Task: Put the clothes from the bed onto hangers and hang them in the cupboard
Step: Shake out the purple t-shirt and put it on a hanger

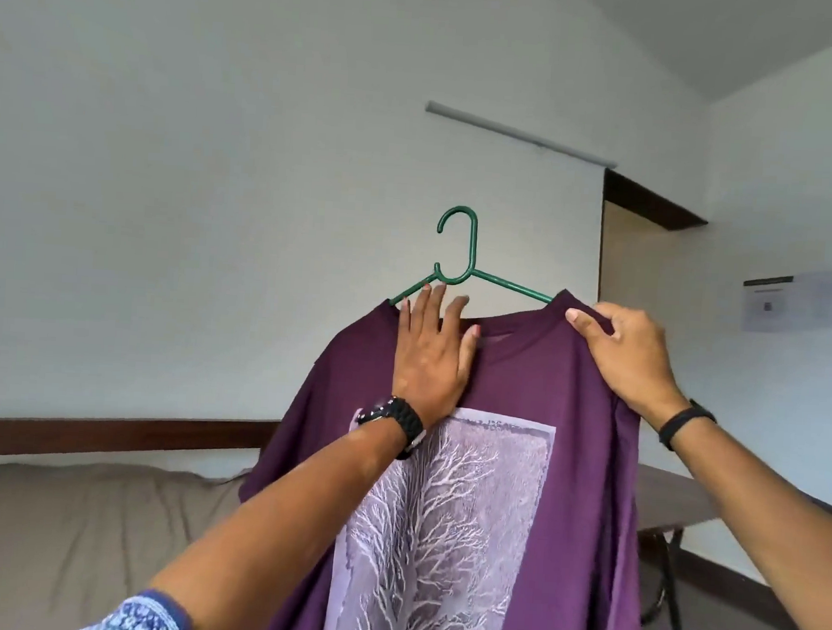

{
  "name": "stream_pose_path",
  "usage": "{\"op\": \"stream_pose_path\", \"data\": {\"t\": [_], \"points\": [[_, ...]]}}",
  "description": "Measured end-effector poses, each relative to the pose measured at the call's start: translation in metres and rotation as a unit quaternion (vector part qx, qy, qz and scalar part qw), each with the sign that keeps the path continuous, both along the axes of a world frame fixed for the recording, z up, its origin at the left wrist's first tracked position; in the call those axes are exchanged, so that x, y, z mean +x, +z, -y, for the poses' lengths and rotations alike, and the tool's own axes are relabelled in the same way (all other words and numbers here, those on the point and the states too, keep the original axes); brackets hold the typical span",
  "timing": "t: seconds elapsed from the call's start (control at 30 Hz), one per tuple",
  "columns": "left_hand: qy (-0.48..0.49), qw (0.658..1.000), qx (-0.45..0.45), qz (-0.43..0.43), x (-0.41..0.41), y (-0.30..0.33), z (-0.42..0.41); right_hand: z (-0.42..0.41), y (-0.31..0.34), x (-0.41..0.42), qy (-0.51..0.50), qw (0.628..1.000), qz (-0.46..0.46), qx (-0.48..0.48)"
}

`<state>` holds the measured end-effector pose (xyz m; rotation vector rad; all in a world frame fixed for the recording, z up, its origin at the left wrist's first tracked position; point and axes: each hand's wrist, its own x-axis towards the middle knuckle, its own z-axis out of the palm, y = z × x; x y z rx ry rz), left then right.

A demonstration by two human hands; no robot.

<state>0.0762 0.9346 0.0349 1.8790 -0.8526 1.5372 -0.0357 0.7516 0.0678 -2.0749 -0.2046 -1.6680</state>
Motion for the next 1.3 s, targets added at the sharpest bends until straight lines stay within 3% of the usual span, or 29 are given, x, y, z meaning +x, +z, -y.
{"op": "stream_pose_path", "data": {"t": [0.23,0.53,0.7,0.8,0.9,1.07,1.23,1.3], "points": [[-0.071,0.980,0.164,-0.082,0.021,-0.051,0.144,0.115,-0.033,-0.001,-0.083,0.996,0.019,0.006],[-0.126,0.953,0.245,-0.123,0.045,-0.048,0.324,0.279,-0.040,0.008,-0.147,0.986,0.003,0.078],[-0.191,0.968,0.112,-0.121,0.038,0.042,0.404,0.338,0.050,-0.028,-0.193,0.975,-0.009,0.106],[-0.197,0.959,0.062,-0.196,0.013,0.122,0.454,0.369,0.134,-0.068,-0.229,0.967,0.012,0.108],[-0.340,0.901,0.020,-0.269,-0.032,0.217,0.506,0.392,0.229,-0.128,-0.308,0.947,0.024,0.086],[-0.536,0.797,-0.030,-0.275,-0.123,0.342,0.577,0.412,0.349,-0.231,-0.420,0.904,0.056,0.061],[-0.651,0.707,0.006,-0.278,-0.216,0.406,0.636,0.424,0.409,-0.320,-0.525,0.846,0.085,0.041],[-0.664,0.685,0.042,-0.297,-0.250,0.416,0.656,0.432,0.416,-0.348,-0.555,0.826,0.090,0.040]]}}
